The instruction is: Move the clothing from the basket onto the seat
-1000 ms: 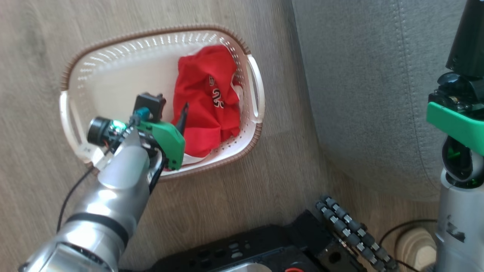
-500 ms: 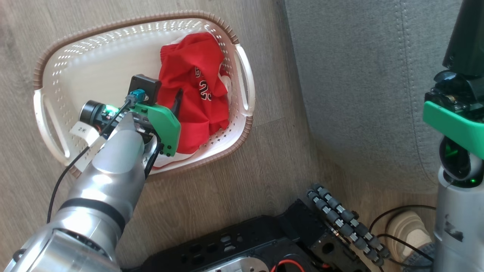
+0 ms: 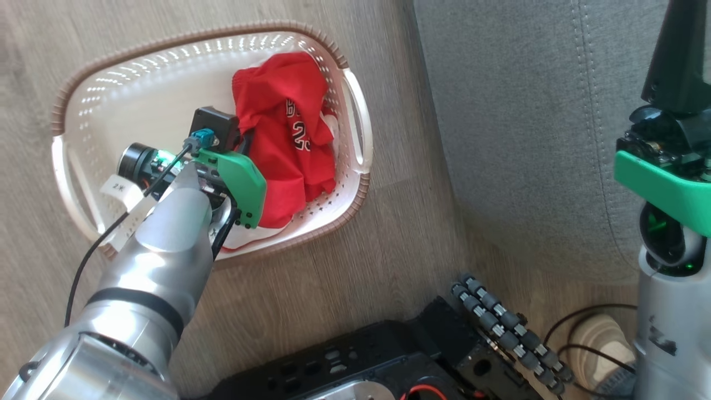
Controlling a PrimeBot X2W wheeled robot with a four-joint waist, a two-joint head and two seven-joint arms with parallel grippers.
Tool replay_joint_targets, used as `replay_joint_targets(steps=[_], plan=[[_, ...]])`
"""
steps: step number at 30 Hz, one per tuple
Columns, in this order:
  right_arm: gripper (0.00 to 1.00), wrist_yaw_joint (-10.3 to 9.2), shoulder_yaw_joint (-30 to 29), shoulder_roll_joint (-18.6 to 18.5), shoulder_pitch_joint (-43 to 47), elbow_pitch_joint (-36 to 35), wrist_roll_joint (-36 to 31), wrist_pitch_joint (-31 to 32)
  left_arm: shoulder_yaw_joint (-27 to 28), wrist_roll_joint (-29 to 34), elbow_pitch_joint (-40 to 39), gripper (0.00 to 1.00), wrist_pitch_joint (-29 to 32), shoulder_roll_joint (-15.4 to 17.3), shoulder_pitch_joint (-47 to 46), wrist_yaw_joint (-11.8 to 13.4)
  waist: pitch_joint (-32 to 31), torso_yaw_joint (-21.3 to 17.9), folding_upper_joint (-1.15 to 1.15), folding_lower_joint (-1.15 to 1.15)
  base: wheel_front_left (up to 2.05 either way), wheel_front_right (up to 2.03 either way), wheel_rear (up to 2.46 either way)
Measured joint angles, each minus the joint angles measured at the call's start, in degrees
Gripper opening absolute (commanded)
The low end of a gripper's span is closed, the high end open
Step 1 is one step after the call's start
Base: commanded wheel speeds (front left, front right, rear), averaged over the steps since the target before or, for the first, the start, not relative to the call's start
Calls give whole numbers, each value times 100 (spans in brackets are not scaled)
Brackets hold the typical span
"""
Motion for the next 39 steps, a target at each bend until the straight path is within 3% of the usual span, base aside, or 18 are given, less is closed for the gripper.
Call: replay_joint_targets(steps=[9, 17, 27, 39], plan=[[100, 0, 14, 0, 31, 454, -140, 0, -328, -132, -415, 0, -425, -5, 183, -100, -471, 234, 0, 0, 0, 0, 0], [100, 0, 138, -2, 332, 1218, -271, 0, -689, -165, -924, 0, -604, -5, 419, -91, -1278, 549, 0, 0, 0, 0, 0], [100, 0, 65, -2, 1168, 2118, -498, 1, -873, -590, -1770, 0, -679, -9, 965, 65, -2784, 964, 1, -1, 0, 0, 0], [100, 0, 52, -1, 2262, 2952, -481, 2, -834, -624, -2539, 0, -704, 43, 1494, 129, -4534, 1444, 1, -1, 0, 0, 0]])
